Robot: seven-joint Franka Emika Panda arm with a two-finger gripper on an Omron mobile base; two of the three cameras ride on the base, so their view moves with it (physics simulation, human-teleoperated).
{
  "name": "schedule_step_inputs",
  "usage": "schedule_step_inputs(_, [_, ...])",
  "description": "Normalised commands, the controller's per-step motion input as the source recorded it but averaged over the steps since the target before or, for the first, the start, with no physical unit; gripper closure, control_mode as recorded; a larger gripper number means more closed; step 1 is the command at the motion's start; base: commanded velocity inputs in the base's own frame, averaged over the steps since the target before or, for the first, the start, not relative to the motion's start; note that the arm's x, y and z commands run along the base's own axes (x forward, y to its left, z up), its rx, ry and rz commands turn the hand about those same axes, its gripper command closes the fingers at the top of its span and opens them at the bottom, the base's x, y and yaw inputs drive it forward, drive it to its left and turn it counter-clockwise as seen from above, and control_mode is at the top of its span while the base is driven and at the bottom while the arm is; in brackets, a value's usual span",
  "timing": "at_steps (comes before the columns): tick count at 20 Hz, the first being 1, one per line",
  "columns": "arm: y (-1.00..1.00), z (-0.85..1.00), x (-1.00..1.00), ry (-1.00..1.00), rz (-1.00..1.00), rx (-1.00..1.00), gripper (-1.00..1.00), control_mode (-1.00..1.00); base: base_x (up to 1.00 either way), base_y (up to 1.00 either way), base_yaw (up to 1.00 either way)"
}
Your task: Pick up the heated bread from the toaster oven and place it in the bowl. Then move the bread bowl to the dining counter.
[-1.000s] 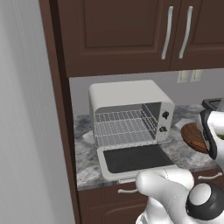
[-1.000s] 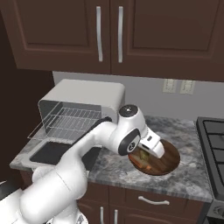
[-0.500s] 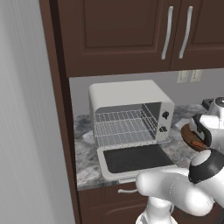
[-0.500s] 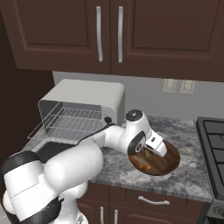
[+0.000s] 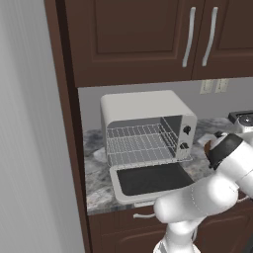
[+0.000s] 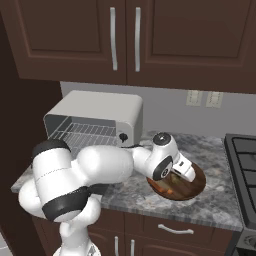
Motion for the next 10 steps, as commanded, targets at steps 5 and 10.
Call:
schedule_step_inputs(5, [0.00,0.03,0.00,0.00,0.00,0.00,-1.00,-1.00,0.00,0.00,0.00])
schedule_step_inputs(10, [0.00,0.34,0.00,0.00,0.00,0.01,-1.00,-1.00,0.00,0.00,0.00])
